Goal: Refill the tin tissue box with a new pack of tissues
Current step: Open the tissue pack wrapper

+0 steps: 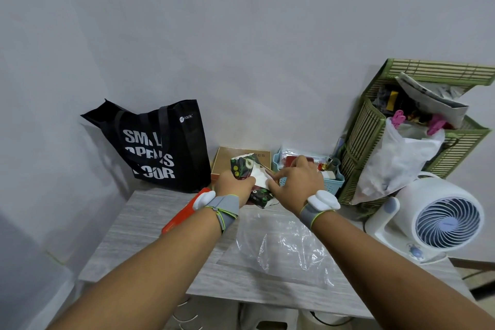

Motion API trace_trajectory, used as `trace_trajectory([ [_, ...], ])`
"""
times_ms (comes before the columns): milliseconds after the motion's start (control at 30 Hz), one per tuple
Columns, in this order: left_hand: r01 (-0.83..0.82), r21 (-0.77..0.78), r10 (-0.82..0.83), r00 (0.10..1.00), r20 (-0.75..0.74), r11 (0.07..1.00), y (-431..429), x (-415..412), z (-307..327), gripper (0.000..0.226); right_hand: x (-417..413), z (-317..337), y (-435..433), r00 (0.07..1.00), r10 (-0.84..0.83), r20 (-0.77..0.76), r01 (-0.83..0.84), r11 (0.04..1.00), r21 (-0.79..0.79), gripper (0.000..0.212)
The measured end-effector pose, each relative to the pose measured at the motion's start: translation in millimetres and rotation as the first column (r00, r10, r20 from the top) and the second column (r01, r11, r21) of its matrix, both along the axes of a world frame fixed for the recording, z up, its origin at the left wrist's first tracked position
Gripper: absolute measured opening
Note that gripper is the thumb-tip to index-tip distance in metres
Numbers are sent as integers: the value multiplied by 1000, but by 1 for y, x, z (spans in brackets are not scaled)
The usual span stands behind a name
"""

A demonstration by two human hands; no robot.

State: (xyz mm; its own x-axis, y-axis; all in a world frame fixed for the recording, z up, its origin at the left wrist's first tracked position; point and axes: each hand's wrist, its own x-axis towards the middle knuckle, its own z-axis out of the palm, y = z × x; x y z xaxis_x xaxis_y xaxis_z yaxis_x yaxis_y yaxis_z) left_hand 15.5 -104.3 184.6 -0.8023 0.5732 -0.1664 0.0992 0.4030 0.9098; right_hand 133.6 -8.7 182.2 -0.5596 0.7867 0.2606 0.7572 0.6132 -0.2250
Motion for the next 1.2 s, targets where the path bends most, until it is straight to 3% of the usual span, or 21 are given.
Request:
trace_trajectory([
  [233,-3,11,3,1000,29,1000,1,-3,-1,6,-5,-7,8,997,69,-35,-71,996,-47,25],
  [534,-58,-2,58,991,120,998,2,-9,-2,15,-6,-5,7,910,43,-412,-214,900,-379,11],
  [734,-52,1,52,990,131,999,5,-13,-9,28,-3,1,1,835,-21,-550,-290,833,-471,13],
  [1067,-15,-17,17,994,111,1000,2,-7,-2,16,-9,2,5,797,-80,-599,-308,799,-517,16],
  [1201,-6,-3,6,992,124,1000,2,-9,-3,20,-9,6,3,763,-53,-644,-415,725,-550,19],
])
